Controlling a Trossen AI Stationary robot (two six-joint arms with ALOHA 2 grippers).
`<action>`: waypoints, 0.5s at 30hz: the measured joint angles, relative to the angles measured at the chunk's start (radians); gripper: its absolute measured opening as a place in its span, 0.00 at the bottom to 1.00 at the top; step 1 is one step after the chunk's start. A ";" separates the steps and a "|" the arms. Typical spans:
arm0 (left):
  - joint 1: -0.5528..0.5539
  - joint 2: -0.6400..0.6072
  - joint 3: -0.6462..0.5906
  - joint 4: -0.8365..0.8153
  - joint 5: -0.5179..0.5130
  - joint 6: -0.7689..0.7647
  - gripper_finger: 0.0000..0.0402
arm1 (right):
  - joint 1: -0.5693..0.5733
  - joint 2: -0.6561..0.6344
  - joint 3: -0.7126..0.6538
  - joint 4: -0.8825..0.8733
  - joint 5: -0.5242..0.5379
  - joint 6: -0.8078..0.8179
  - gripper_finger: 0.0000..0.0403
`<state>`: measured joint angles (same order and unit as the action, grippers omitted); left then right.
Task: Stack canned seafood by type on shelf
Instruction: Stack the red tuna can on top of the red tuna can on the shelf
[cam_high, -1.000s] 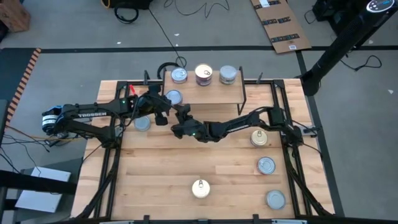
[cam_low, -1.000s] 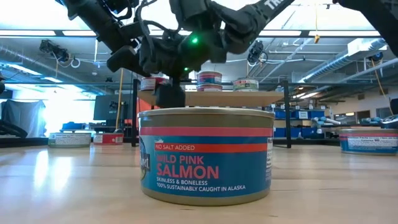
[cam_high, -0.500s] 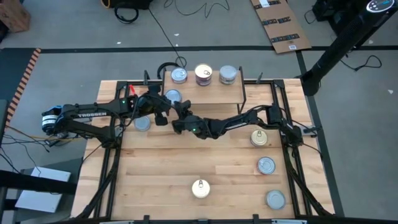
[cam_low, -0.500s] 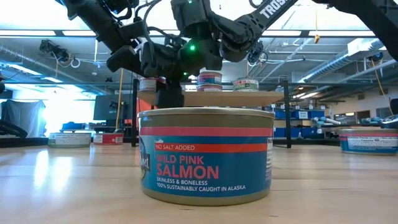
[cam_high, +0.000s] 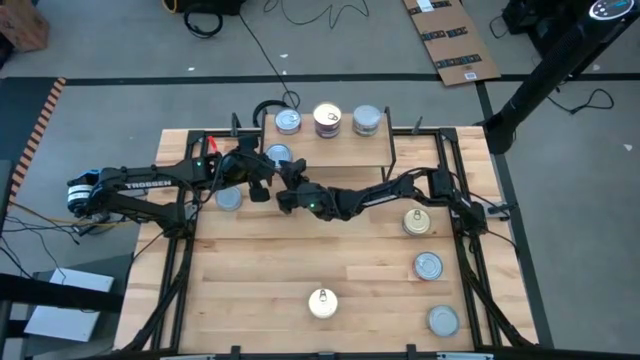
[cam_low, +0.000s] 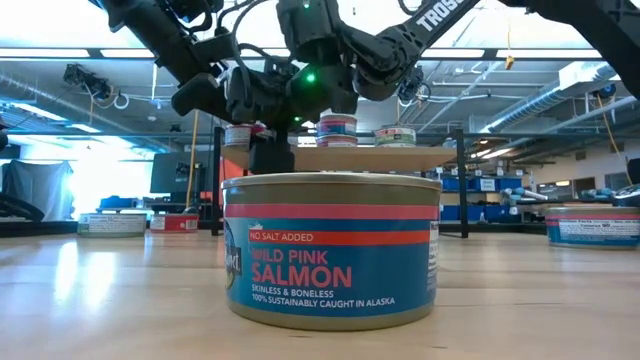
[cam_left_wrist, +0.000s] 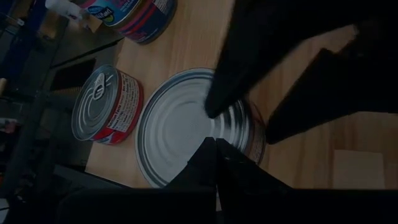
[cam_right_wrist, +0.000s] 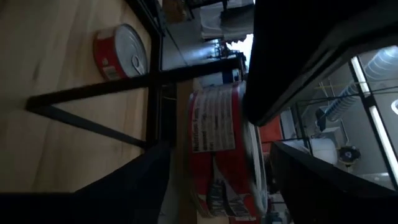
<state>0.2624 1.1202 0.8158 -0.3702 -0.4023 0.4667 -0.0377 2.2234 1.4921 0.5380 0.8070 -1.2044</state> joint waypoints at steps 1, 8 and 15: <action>0.000 0.000 0.000 0.001 0.000 0.000 0.00 | -0.004 0.000 0.000 0.000 -0.004 0.000 0.71; 0.000 0.000 0.000 0.004 0.000 -0.001 0.00 | -0.018 0.000 0.000 -0.001 -0.034 0.013 0.61; 0.000 0.000 0.000 0.010 -0.004 -0.001 0.00 | -0.012 -0.001 0.000 -0.003 -0.037 -0.010 0.40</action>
<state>0.2626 1.1199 0.8158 -0.3599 -0.4061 0.4658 -0.0499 2.2221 1.4921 0.5352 0.7702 -1.2148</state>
